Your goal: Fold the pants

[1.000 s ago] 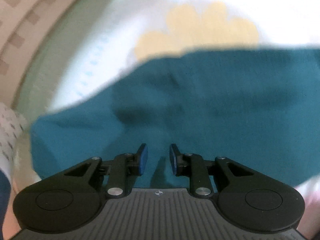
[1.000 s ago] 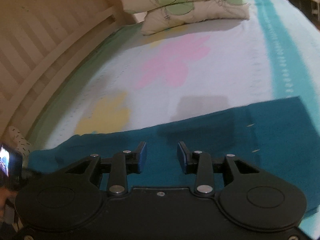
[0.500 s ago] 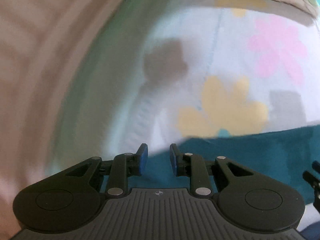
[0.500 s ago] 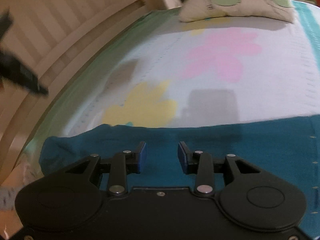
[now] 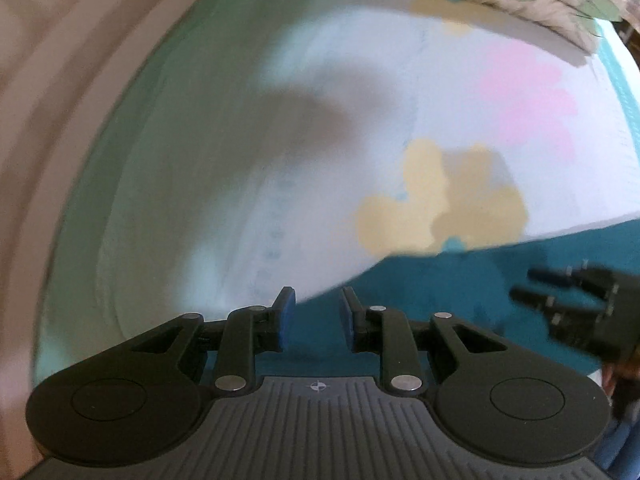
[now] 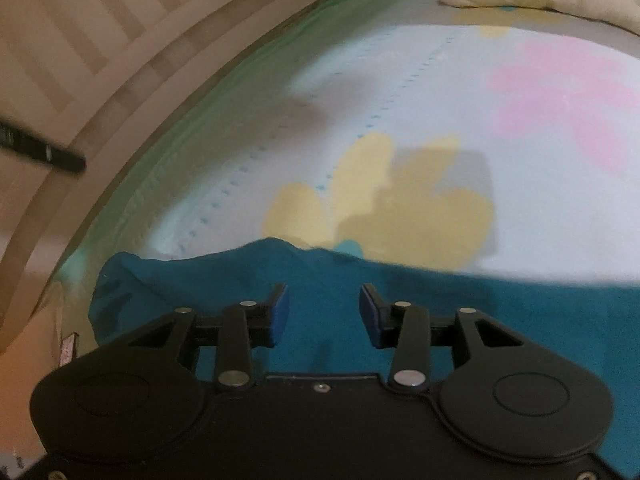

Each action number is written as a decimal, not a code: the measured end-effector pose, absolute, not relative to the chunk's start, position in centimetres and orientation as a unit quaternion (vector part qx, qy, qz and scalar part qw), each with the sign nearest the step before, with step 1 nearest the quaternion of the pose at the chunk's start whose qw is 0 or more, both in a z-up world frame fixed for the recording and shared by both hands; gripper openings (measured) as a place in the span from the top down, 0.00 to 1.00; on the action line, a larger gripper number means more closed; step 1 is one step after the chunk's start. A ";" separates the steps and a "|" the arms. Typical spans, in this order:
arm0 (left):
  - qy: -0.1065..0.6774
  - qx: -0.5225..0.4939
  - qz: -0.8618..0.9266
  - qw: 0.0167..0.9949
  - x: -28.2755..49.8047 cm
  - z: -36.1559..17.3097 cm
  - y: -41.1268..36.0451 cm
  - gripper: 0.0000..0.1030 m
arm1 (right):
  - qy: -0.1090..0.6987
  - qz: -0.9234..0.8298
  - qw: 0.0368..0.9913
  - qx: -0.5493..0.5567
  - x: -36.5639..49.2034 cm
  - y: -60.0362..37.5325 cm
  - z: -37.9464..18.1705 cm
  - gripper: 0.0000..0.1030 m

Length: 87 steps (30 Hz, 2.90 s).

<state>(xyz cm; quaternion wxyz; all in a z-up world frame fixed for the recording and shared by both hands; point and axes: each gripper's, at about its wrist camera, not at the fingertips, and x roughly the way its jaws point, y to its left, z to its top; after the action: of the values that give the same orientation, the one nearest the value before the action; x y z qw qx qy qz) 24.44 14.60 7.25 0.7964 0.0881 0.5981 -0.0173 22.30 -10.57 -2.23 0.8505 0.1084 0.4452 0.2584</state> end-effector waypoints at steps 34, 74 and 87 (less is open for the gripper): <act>0.589 0.036 0.072 0.804 17.1 -7.9 27.3 0.76 | 0.441 0.278 0.854 0.005 27.6 3.1 -7.2 0.91; 0.554 0.142 -0.189 0.798 16.8 0.5 -7.7 0.79 | 0.500 -0.211 0.799 0.259 7.5 -42.2 -5.1 0.52; 0.588 0.006 -0.127 0.799 17.2 -4.5 -9.3 0.79 | 0.481 -0.176 0.794 0.327 6.5 -42.1 -6.4 0.92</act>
<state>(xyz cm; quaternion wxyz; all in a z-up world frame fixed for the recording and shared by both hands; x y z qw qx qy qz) 17.23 -9.27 -4.45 0.7989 0.0059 0.5879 -0.1269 6.47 -42.11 -6.41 0.7943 0.3273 0.4806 -0.1759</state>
